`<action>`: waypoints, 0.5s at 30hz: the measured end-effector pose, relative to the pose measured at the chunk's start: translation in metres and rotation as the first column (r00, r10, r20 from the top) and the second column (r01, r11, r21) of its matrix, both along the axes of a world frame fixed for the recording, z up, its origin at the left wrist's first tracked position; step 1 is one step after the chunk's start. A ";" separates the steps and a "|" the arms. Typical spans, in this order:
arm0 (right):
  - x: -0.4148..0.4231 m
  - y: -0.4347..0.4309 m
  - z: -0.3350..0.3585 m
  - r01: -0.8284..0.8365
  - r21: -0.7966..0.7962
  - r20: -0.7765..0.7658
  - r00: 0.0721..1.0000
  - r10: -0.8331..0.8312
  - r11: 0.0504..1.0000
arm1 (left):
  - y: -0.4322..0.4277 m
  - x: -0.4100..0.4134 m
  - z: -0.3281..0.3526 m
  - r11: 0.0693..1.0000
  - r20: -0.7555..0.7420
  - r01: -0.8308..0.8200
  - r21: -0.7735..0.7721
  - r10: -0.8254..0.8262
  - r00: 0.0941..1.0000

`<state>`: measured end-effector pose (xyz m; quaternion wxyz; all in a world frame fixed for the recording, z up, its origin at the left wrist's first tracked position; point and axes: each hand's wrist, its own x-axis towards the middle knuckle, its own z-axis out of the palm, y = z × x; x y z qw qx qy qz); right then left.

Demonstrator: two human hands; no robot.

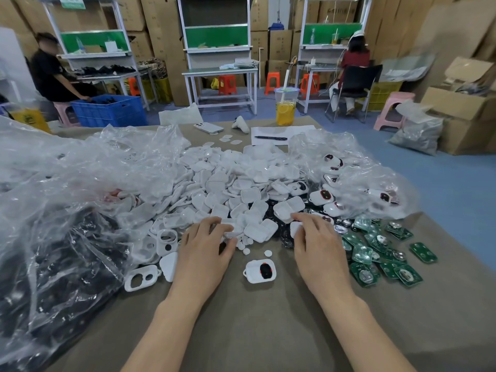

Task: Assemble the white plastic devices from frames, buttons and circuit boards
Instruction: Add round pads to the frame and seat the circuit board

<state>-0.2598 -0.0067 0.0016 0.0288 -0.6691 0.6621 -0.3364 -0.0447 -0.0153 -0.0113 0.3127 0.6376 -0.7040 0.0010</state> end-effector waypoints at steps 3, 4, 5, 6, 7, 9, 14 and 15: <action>-0.003 0.006 -0.001 0.232 -0.035 -0.028 0.972 -0.233 0.972 | 0.000 0.000 0.000 1.000 -0.006 0.005 -0.001 -0.005 1.000; -0.004 0.007 -0.003 0.282 -0.025 -0.037 0.959 -0.282 0.959 | 0.001 0.000 0.000 1.000 -0.007 0.005 -0.001 -0.005 1.000; -0.004 0.008 -0.004 0.311 0.000 -0.050 0.949 -0.311 0.950 | 0.001 0.000 0.000 1.000 -0.007 0.003 -0.001 -0.003 1.000; -0.004 0.009 -0.005 0.324 0.025 -0.066 0.945 -0.322 0.946 | 0.001 0.000 0.001 1.000 -0.006 0.000 0.002 0.000 1.000; -0.004 0.009 -0.006 0.322 0.039 -0.078 0.945 -0.318 0.946 | 0.001 0.000 0.001 1.000 -0.006 -0.001 0.005 0.001 1.000; -0.004 0.009 -0.007 0.290 0.035 -0.072 0.955 -0.287 0.956 | 0.001 0.000 0.001 1.000 -0.007 0.002 0.007 -0.002 1.000; -0.007 0.008 -0.005 0.221 0.024 0.001 0.975 -0.221 0.975 | 0.001 0.000 0.000 1.000 -0.003 0.006 0.002 -0.006 1.000; -0.007 0.008 -0.004 0.205 0.015 0.028 0.978 -0.205 0.979 | 0.001 0.000 0.000 1.000 -0.002 0.005 0.005 -0.005 1.000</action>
